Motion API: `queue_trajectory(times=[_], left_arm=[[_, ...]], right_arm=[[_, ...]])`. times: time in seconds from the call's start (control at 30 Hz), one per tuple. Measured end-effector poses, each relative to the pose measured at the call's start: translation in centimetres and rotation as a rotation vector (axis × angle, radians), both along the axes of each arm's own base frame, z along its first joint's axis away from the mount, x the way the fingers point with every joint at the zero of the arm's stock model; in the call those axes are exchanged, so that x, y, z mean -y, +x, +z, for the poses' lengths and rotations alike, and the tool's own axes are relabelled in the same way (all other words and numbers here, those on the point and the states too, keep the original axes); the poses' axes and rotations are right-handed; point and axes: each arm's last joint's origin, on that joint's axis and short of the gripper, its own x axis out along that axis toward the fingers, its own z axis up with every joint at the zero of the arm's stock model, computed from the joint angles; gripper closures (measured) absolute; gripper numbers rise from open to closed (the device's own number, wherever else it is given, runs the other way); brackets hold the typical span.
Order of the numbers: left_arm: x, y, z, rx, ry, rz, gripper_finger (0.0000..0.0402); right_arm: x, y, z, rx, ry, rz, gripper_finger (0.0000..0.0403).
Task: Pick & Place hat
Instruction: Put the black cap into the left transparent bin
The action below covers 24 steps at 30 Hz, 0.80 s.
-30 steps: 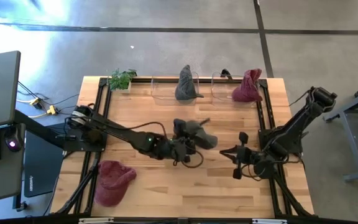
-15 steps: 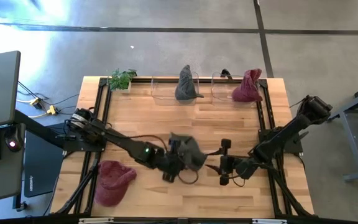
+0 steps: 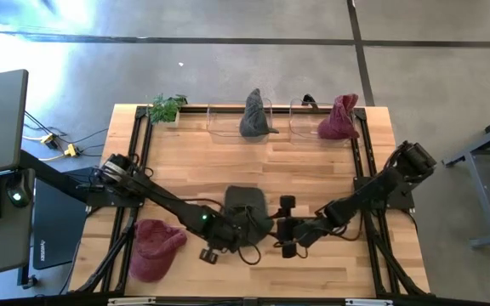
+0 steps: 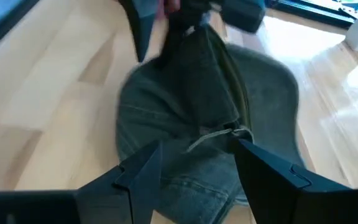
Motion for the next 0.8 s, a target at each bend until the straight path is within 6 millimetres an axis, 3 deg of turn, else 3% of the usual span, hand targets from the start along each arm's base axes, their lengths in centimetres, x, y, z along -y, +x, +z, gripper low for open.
queue_trajectory(times=[0.13, 0.23, 0.37, 0.53, 0.67, 0.8], left_arm=[[-0.4, -1.7, 1.7, -0.147, 0.021, 0.091, 0.0247], [-0.4, -2.9, 2.3, -0.166, 0.143, 0.157, 0.0236], [0.5, -2.7, 2.9, -0.012, 0.204, 0.169, 0.0241], [1.3, -0.8, 3.8, 0.21, 0.133, 0.164, 0.0262], [-0.5, 1.0, 1.8, 0.153, 0.111, 0.214, 0.0287], [-2.9, 1.4, -0.4, 0.001, 0.157, 0.319, 0.0309]], right_arm=[[-0.2, 1.5, 0.2, -0.037, 0.038, 0.017, 0.0203], [-0.4, 2.8, 0.2, -0.053, 0.085, 0.043, 0.0206], [-0.4, 4.6, -0.7, -0.091, 0.121, 0.077, 0.0233], [0.6, 6.3, -0.8, -0.108, 0.171, -0.028, 0.0313], [1.9, 6.0, -2.0, -0.24, 0.19, -0.109, 0.0386], [2.4, 5.1, -2.8, -0.362, 0.175, -0.166, 0.0386]])
